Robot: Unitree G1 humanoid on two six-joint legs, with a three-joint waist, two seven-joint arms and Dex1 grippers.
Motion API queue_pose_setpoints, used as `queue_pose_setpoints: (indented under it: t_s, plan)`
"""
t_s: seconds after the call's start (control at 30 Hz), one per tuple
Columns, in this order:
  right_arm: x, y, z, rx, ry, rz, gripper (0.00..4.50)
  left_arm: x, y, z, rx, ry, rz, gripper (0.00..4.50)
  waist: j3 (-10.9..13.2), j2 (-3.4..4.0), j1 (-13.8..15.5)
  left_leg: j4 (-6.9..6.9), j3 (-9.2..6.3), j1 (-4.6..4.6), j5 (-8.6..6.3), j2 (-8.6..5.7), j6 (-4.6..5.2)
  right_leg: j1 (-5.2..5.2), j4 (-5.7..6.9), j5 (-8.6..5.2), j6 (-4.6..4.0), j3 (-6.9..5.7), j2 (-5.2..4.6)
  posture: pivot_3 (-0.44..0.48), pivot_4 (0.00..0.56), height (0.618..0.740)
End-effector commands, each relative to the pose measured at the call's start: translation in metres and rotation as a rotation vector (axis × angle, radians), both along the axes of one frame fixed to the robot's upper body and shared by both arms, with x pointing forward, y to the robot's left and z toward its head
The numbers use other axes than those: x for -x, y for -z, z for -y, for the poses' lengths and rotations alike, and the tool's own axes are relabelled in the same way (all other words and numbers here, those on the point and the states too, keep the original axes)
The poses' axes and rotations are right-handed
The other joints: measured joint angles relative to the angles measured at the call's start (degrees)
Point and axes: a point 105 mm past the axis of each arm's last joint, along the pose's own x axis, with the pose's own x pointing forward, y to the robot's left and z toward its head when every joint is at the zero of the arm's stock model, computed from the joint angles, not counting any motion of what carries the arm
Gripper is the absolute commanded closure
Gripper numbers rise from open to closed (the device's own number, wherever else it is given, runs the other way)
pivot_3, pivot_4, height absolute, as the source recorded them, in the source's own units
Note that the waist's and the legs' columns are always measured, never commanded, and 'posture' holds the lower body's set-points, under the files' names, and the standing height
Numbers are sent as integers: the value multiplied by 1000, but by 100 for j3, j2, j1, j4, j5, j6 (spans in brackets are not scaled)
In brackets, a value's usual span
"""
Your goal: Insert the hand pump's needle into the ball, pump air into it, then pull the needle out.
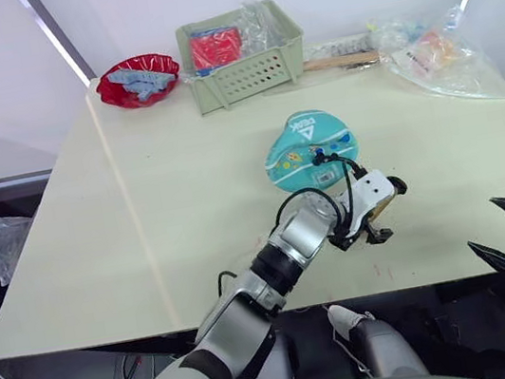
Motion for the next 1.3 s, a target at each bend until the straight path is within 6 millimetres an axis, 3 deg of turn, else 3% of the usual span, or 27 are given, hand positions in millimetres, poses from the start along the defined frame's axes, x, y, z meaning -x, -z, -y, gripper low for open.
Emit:
queue_pose_setpoints:
  t_s: [0.03,0.23,0.43,0.5,0.67,1.03,1.3]
  plan:
    - [1,-11,1,25,3,51,0,0,-5,7,3,25,17,31,2,-3,-3,0,0,0,0,0,0,0,0,0,0,0,0,0,150,738]
    - [-1,-11,2,28,5,52,0,3,-1,5,-11,46,-12,31,2,-3,-8,-2,-2,1,0,1,0,-1,0,0,0,-1,1,0,150,738]
    - [-3,-10,3,20,14,52,0,7,1,2,-6,72,-40,2691,0,1,-3,-1,-1,0,0,1,0,-1,0,0,0,-1,1,0,150,738]
    - [-4,-9,3,-1,27,47,0,10,1,2,2,90,-52,3356,0,1,-3,-1,-1,0,0,1,0,-1,0,1,1,-1,1,0,150,738]
    - [-5,-7,-1,-55,58,8,0,13,-10,2,54,152,-18,3474,-4,7,-6,-2,-2,0,0,2,0,-2,1,0,-1,-1,1,0,150,738]
    - [-30,-31,-3,-304,237,2,0,15,-51,-9,305,198,152,3474,-7,14,3,-2,-15,1,0,4,1,-6,4,5,-8,12,-2,0,150,738]
    - [-48,-56,-34,-513,230,-38,0,11,-75,-24,550,157,231,3474,-7,14,-1,-2,-16,0,-2,4,3,-6,4,18,-6,13,-2,0,150,738]
